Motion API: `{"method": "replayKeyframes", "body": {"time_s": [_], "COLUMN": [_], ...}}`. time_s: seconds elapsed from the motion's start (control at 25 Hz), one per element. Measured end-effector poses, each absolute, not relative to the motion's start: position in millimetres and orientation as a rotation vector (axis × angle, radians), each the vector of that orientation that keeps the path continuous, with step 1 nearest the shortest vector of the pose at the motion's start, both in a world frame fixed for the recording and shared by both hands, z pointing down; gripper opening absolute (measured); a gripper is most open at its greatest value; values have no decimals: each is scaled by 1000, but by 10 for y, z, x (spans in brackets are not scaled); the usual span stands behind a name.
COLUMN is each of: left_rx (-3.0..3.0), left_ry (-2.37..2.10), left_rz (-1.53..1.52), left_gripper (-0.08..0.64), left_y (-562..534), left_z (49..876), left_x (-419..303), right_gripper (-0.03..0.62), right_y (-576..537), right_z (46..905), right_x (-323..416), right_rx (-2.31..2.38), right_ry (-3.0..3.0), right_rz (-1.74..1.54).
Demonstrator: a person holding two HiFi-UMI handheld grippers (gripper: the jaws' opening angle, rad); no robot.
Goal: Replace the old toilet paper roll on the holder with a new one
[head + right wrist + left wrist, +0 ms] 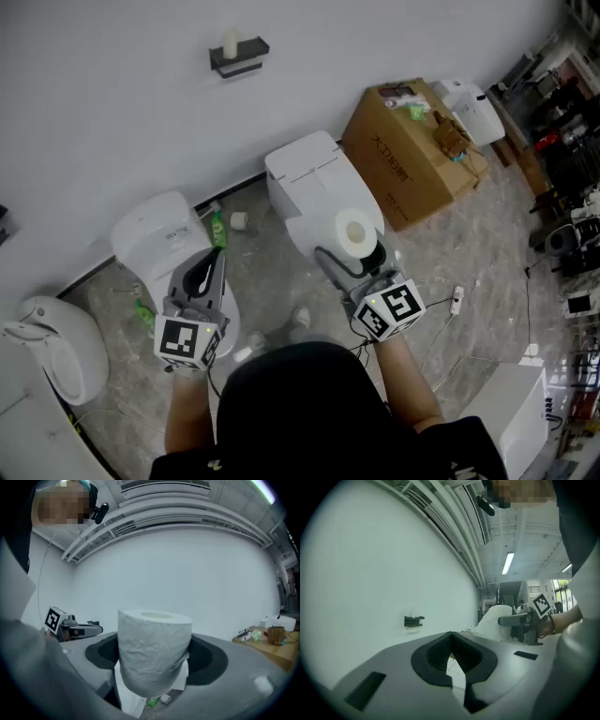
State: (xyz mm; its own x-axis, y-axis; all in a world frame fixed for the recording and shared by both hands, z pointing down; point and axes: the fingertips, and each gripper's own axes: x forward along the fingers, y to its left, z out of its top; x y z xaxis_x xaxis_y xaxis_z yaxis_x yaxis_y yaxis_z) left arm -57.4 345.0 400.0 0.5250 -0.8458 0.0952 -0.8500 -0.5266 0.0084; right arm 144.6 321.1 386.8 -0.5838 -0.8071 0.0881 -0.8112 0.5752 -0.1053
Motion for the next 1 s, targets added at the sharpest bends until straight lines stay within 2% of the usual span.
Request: {"method": "replayKeyframes", "body": {"time_s": [0.72,1.0], "left_rx": [2671,2632], "left_ry": [-1579,-1607], "left_rz": [211,231], "left_gripper": [11,11], "left_y": [2753,2451], "left_z": [3966,4039], "left_x": [717,862], "right_gripper": [410,410], "right_y": [2522,2188], "right_z": [3967,4029], "right_x": [2705,2843], "right_rx": [1375,1342], "right_ry": [-2852,-2878], "right_rz": [338,368]}}
